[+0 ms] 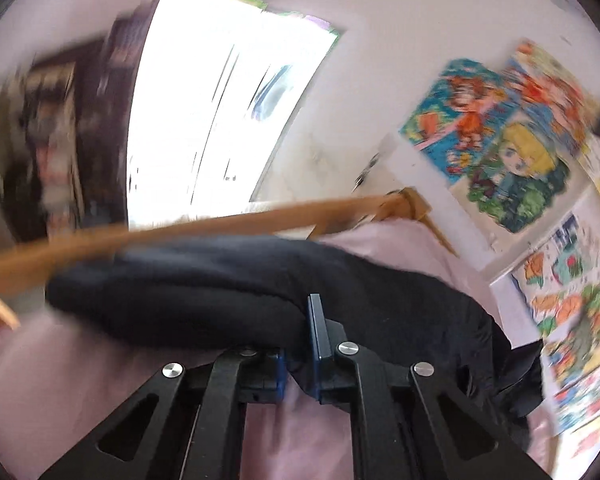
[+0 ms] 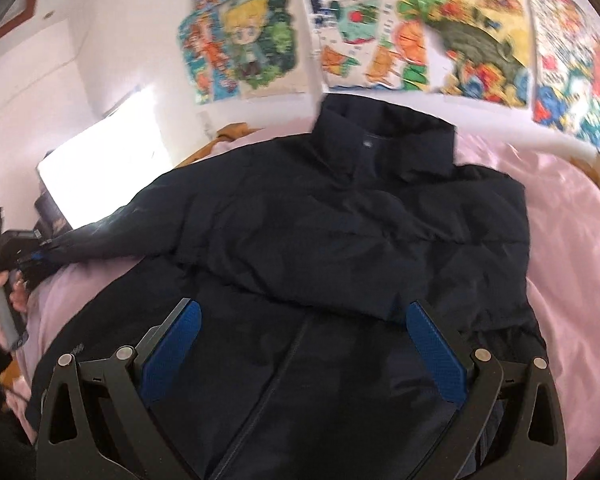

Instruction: Fold large clothes

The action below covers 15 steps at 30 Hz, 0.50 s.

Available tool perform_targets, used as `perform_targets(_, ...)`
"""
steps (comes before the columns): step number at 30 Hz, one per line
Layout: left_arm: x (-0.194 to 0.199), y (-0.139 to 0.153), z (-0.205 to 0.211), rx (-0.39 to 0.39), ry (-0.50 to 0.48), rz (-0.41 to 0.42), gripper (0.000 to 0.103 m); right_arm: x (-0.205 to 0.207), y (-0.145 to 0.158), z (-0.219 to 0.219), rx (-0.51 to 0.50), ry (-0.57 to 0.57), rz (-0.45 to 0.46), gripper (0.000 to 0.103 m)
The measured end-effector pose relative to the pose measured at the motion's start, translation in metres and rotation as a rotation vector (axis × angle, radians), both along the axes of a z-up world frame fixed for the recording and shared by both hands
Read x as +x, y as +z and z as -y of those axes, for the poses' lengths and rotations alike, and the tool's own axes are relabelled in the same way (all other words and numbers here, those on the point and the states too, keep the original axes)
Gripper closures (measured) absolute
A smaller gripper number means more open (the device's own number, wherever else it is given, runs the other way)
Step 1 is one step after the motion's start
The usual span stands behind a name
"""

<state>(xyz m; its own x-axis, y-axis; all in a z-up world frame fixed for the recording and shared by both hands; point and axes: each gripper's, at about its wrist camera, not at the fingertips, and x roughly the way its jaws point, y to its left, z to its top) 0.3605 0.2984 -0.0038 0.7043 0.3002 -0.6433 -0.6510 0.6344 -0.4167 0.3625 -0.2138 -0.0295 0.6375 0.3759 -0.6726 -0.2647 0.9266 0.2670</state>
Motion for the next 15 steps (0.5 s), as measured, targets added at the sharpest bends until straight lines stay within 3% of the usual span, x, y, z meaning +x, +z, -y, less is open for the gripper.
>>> perform_targets(2, 0.01, 0.031, 0.02, 0.111, -0.053, 0.029, 0.095, 0.005, -0.003, 0.013, 0.037, -0.044, -0.019, 0.002)
perform_targets(6, 0.044, 0.097, 0.091, 0.39, -0.262, 0.054, 0.095, 0.014, -0.005, 0.043, 0.091, -0.128, -0.028, 0.002)
perform_targets(9, 0.063, 0.124, 0.149, 0.541, -0.416, 0.065, 0.095, 0.019, -0.001, 0.073, 0.147, -0.204, -0.015, 0.002)
perform_targets(12, 0.081, 0.139, 0.213, 0.643, -0.589, 0.072, 0.095, 0.023, 0.001, 0.106, 0.217, -0.278, -0.011, 0.002)
perform_targets(15, 0.1, 0.136, 0.278, 0.701, -0.768, 0.05, 0.095, 0.027, 0.0, 0.144, 0.282, -0.361, -0.003, 0.002)
